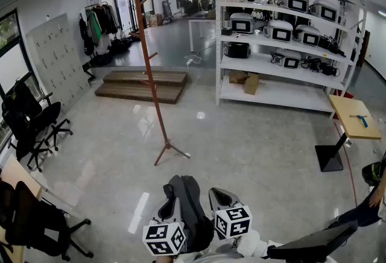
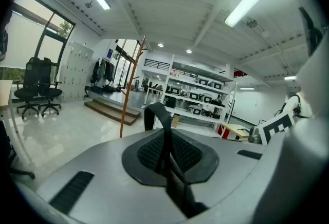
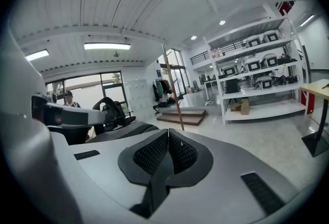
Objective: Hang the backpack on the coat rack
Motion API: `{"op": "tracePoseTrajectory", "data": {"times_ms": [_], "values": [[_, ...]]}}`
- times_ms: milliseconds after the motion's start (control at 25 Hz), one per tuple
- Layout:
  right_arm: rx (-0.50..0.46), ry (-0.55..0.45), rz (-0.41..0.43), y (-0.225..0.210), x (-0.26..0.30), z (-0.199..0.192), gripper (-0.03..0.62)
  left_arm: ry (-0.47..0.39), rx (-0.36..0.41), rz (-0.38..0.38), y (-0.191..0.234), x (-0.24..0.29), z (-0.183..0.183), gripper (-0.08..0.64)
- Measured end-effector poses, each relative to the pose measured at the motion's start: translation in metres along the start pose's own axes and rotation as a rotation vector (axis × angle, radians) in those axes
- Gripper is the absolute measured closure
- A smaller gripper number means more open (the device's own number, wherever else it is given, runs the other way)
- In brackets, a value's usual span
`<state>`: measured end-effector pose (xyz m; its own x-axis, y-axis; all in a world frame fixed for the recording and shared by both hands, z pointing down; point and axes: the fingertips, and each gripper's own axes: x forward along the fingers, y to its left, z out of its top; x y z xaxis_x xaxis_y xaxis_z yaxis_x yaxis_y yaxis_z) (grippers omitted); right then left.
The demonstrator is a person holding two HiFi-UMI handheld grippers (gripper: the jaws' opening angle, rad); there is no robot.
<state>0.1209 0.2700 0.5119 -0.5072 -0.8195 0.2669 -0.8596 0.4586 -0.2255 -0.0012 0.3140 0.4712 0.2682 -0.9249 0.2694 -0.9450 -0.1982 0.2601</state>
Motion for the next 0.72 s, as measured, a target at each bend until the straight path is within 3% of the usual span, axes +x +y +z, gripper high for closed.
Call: {"op": "tracePoseTrajectory", "data": {"times_ms": [720], "values": [[0.027, 0.025, -0.001, -0.045, 0.031, -0.002, 0.580, -0.039, 0.005, 0.061, 0.018, 0.042, 0.022, 0.543]]}}
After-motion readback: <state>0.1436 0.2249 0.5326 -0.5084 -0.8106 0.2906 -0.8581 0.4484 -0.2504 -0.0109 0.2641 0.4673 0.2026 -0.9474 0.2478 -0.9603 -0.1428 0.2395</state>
